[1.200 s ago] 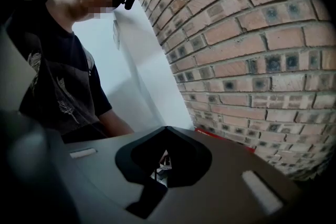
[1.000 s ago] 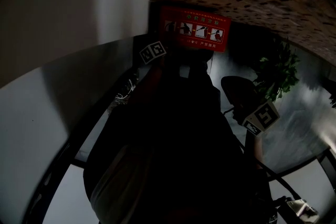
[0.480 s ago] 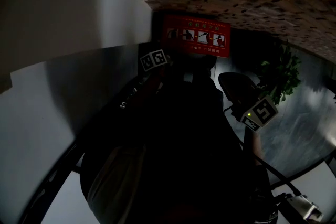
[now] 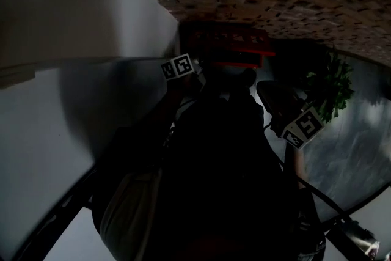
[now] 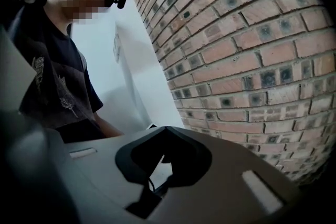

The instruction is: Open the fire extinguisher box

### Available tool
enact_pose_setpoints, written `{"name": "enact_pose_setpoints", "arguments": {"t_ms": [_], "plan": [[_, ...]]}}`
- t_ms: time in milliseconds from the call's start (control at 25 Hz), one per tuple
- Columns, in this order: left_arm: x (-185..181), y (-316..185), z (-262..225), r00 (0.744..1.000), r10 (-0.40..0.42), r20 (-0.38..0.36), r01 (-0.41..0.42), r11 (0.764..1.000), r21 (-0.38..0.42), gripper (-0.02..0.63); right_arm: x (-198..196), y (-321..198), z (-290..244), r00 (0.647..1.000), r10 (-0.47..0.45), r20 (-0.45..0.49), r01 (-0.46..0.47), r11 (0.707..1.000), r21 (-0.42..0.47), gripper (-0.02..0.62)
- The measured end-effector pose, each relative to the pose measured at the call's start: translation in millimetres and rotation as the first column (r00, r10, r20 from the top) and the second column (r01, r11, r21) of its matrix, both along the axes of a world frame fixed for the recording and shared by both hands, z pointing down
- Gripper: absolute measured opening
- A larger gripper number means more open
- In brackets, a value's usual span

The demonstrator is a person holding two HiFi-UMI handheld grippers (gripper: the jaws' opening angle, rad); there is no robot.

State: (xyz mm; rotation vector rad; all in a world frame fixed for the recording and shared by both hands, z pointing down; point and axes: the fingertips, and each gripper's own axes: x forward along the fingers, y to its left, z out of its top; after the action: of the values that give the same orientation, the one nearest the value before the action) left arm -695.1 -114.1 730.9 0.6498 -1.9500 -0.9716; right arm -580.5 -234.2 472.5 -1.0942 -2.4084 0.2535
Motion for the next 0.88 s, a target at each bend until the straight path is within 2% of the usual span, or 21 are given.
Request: {"name": "enact_pose_setpoints", "arguments": {"t_ms": [120,240,320,600,720,880], "plan": [[-19.2,-3.7,-11.8,0.998,0.001,0.061,0.001,1.000,-0.020,0.179,5.8,-1.1,7.4,1.000,0.009,0.004,-0.009,1.000,-0.024,0.000],[-25.3,-8.7,-13.6,0.996,-0.001,0.091,0.005,0.999,-0.047,0.179,6.6,1.6,5.7,1.000,0.013,0.018,-0.012,1.000,-0.022,0.000],[-23.9,-11.8,-11.2,0.995,0.008,0.104,0.000,0.997,-0.075,0.179,8.1,1.8,3.7,1.000,0.016,0.019,-0.016,1.000,-0.018,0.000],[-37.3,-16.5,-19.8,0.983,-0.034,0.181,0.057,0.991,-0.118,0.181,14.9,-2.0,0.4,0.999,0.034,0.001,-0.034,0.999,0.028,0.000],[-42.8,-23.2,-25.1,0.974,0.007,0.226,0.028,0.988,-0.151,0.184,15.6,-3.9,-0.3,0.999,0.034,0.001,-0.034,0.999,0.034,0.000],[-52.9,-31.9,-27.7,0.948,0.104,0.302,-0.031,0.972,-0.235,0.264,19.5,-8.0,3.7,0.999,0.031,0.006,-0.031,1.000,-0.004,0.000]]}}
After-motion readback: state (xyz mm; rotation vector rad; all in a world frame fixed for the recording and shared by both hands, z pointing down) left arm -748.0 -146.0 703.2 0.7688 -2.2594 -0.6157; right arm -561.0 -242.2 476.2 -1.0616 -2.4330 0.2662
